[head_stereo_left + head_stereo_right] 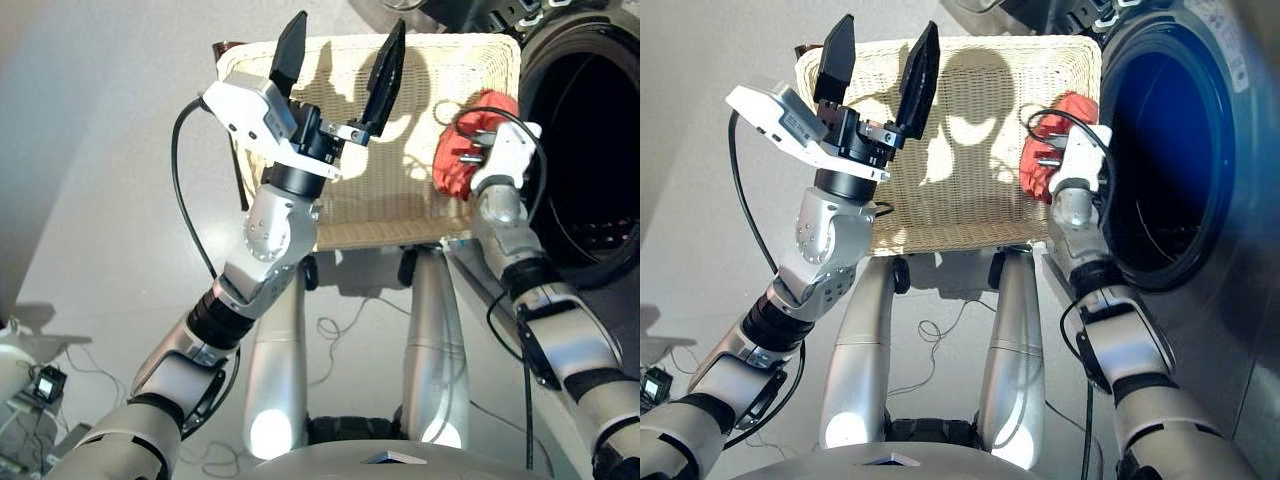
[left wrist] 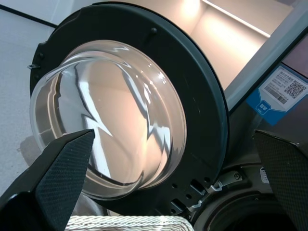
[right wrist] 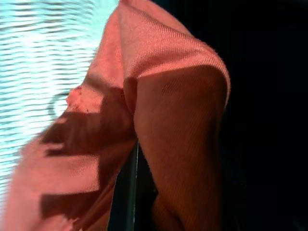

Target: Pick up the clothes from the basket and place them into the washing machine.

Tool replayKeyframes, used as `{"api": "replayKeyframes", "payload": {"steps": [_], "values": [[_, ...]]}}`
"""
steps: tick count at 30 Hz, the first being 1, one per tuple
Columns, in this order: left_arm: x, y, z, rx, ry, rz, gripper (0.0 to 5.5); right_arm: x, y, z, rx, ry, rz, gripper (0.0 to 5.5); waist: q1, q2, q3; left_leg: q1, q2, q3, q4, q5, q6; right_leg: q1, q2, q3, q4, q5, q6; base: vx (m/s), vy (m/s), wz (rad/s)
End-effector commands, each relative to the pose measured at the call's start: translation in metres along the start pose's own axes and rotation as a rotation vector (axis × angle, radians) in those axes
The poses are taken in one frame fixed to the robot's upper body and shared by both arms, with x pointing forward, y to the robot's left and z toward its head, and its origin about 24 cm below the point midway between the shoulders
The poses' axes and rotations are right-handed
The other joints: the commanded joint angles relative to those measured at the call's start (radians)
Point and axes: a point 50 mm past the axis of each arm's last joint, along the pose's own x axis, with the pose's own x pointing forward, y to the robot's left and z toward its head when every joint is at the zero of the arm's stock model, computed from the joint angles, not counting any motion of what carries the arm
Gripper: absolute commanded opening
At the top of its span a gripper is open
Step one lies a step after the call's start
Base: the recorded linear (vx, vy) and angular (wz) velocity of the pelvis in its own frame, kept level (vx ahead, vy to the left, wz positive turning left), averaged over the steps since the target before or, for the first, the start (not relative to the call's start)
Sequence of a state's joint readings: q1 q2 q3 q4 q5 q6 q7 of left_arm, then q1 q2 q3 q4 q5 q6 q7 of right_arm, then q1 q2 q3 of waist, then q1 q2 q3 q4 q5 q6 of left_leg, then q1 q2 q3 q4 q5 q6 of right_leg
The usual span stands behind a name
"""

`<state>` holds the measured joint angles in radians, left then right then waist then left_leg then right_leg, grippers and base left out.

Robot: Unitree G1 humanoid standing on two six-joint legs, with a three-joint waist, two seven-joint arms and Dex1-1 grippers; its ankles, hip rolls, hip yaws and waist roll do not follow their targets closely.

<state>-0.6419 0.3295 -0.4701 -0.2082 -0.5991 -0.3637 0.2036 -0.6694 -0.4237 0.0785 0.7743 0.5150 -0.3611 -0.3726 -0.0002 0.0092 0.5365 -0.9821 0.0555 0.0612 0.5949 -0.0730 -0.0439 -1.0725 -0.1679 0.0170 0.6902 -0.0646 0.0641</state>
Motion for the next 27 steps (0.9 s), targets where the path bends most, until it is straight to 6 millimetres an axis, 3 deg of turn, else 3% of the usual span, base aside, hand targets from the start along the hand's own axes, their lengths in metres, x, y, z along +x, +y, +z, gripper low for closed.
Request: {"api": "replayKeyframes", "payload": {"steps": [1, 3, 12, 22, 27], "values": [[-0.002, -0.006, 0.035, -0.041, -0.19, -0.035, 5.5, 0.002, -0.03, 0.034, 0.17, -0.199, -0.2, 0.0, -0.018, 0.002, -0.017, 0.057, 0.018, -0.003, 0.039, -0.083, -0.021, 0.087, 0.011, 0.006, -0.049, -0.005, 0.06, 0.0, 0.0, 0.0], [-0.001, -0.006, 0.037, -0.035, -0.199, -0.038, 5.5, 0.003, -0.044, 0.044, 0.207, -0.258, -0.285, 0.0, -0.019, 0.002, -0.017, 0.062, 0.017, -0.004, 0.039, -0.087, -0.021, 0.092, 0.011, 0.007, -0.048, -0.008, 0.061, 0.0, 0.0, 0.0], [0.001, -0.007, 0.042, -0.023, -0.231, -0.033, 5.5, 0.009, -0.065, 0.084, 0.326, -0.442, -0.496, 0.0, -0.016, 0.003, -0.017, 0.069, 0.014, -0.006, 0.038, -0.088, -0.019, 0.104, 0.008, 0.01, -0.05, -0.009, 0.064, 0.0, 0.0, 0.0], [0.003, -0.011, 0.043, -0.029, -0.225, -0.063, 5.5, 0.03, -0.09, 0.109, 0.417, -0.441, -0.674, 0.0, 0.004, 0.017, -0.017, 0.062, 0.009, -0.009, 0.038, -0.077, -0.022, 0.101, 0.006, 0.013, -0.05, -0.001, 0.062, 0.0, 0.0, 0.0], [0.003, -0.013, 0.042, -0.061, -0.208, -0.077, 5.5, 0.043, -0.111, 0.144, 0.564, -0.477, -0.744, 0.0, 0.017, 0.019, -0.017, 0.064, 0.012, -0.009, 0.047, -0.084, -0.027, 0.1, 0.004, 0.017, -0.043, -0.006, 0.063, 0.0, 0.0, 0.0]]}}
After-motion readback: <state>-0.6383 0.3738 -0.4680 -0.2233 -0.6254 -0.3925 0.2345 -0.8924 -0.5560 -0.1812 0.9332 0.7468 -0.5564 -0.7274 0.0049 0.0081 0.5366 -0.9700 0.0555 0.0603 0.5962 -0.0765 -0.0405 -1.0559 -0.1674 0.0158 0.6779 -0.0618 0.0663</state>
